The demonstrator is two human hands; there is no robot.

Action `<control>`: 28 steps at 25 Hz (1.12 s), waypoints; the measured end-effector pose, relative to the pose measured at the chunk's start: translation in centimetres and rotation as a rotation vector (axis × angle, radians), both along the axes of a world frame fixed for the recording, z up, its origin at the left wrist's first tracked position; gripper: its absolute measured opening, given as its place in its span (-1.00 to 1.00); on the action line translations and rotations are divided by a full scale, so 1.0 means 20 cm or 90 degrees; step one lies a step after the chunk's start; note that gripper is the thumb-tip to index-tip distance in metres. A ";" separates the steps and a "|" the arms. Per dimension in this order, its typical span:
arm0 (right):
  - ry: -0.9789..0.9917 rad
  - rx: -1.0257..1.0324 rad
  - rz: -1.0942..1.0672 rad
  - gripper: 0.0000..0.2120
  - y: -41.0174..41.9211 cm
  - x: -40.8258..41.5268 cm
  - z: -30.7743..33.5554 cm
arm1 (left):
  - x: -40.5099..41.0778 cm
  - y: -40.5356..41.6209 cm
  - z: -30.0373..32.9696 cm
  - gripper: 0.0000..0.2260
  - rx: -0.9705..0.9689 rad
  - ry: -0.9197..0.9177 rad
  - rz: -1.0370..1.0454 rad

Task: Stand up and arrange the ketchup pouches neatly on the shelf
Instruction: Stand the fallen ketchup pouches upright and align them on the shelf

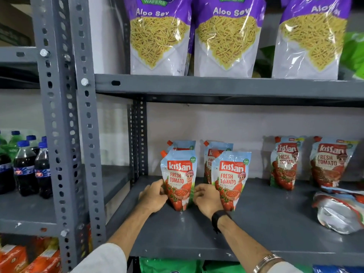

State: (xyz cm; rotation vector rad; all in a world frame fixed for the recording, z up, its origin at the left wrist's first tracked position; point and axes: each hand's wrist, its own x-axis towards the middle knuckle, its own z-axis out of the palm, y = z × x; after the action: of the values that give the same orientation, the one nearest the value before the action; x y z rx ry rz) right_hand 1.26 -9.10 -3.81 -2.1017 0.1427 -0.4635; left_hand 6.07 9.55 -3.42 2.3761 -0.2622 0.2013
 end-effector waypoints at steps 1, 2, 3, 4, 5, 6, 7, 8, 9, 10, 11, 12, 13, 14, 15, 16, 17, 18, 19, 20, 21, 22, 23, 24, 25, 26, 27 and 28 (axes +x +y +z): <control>-0.008 -0.013 -0.013 -0.79 0.01 0.00 0.00 | -0.01 -0.01 -0.01 -0.73 0.042 -0.033 0.026; -0.014 -0.020 -0.023 -0.79 0.01 0.00 0.00 | -0.01 -0.02 -0.01 -0.77 0.071 -0.064 0.044; -0.017 -0.025 -0.028 -0.79 0.01 -0.01 0.00 | -0.02 -0.02 -0.01 -0.80 0.084 -0.081 0.054; -0.020 -0.030 -0.029 -0.79 0.01 -0.01 0.00 | -0.03 -0.02 -0.01 -0.81 0.083 -0.088 0.057; -0.022 -0.035 -0.026 -0.79 0.01 -0.01 0.00 | -0.03 -0.02 -0.01 -0.81 0.078 -0.087 0.056; -0.020 -0.039 -0.022 -0.78 0.01 -0.01 0.01 | -0.04 -0.02 0.00 -0.82 0.070 -0.085 0.054; -0.017 -0.041 -0.018 -0.78 0.01 -0.01 0.01 | -0.04 -0.01 0.00 -0.83 0.065 -0.082 0.050; -0.012 -0.040 -0.017 -0.79 0.01 -0.02 0.01 | -0.04 0.00 0.01 -0.84 0.060 -0.078 0.046; -0.006 -0.035 -0.016 -0.80 0.01 -0.03 0.02 | -0.04 0.01 0.01 -0.85 0.054 -0.072 0.042; -0.002 -0.026 -0.018 -0.81 0.00 -0.04 0.03 | -0.04 0.03 0.01 -0.86 0.050 -0.068 0.040; 0.000 -0.011 -0.021 -0.83 -0.01 -0.05 0.03 | -0.04 0.04 0.00 -0.88 0.048 -0.065 0.044; 0.001 -0.001 -0.022 -0.85 -0.01 -0.06 0.03 | -0.05 0.06 -0.01 -0.89 0.050 -0.061 0.055; 0.002 0.002 -0.025 -0.87 -0.03 -0.08 0.04 | -0.05 0.08 -0.02 -0.88 0.061 -0.057 0.068; 0.002 0.000 -0.031 -0.88 -0.06 -0.11 0.04 | -0.07 0.09 -0.03 -0.86 0.083 -0.054 0.080; 0.005 -0.005 -0.032 -0.87 -0.08 -0.13 0.05 | -0.09 0.10 -0.04 -0.85 0.108 -0.053 0.090; 0.011 -0.011 -0.028 -0.86 -0.12 -0.15 0.05 | -0.11 0.11 -0.05 -0.83 0.121 -0.049 0.098; 0.019 -0.022 -0.018 -0.88 -0.17 -0.18 0.05 | -0.14 0.10 -0.06 -0.80 0.122 -0.046 0.104; 0.033 -0.037 -0.001 -0.89 -0.20 -0.20 0.06 | -0.17 0.10 -0.06 -0.75 0.124 -0.044 0.107; 0.048 -0.057 0.015 -0.89 -0.26 -0.23 0.06 | -0.22 0.06 -0.06 -0.71 0.136 -0.042 0.105; 0.061 -0.079 0.032 -0.87 -0.29 -0.26 0.07 | -0.25 0.05 -0.06 -0.70 0.153 -0.036 0.096; 0.069 -0.095 0.045 -0.85 -0.34 -0.30 0.08 | -0.29 0.01 -0.05 -0.69 0.174 -0.031 0.081; 0.070 -0.110 0.054 -0.85 -0.42 -0.35 0.08 | -0.33 -0.08 -0.05 -0.68 0.192 -0.030 0.061; 0.067 -0.124 0.064 -0.84 -0.51 -0.40 0.09 | -0.38 -0.18 -0.04 -0.67 0.197 -0.032 0.035; 0.061 -0.130 0.072 -0.84 -0.63 -0.45 0.09 | -0.42 -0.32 -0.04 -0.66 0.184 -0.029 -0.001; 0.053 -0.135 0.080 -0.82 -0.76 -0.50 0.10 | -0.48 -0.47 -0.05 -0.64 0.148 -0.020 -0.042; 0.048 -0.136 0.088 -0.80 -0.86 -0.54 0.11 | -0.52 -0.60 -0.04 -0.63 0.112 -0.011 -0.076; 0.044 -0.135 0.092 -0.78 -1.00 -0.60 0.13 | -0.57 -0.76 -0.04 -0.63 0.081 -0.011 -0.101; 0.041 -0.133 0.089 -0.77 -1.13 -0.64 0.15 | -0.62 -0.91 -0.03 -0.63 0.060 -0.012 -0.115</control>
State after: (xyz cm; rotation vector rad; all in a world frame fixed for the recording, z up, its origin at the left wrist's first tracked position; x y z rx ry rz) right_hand -11.57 -31.73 -0.82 -2.3138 -0.0165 -0.3392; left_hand -6.25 -8.70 -4.03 2.4283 -0.5023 0.1291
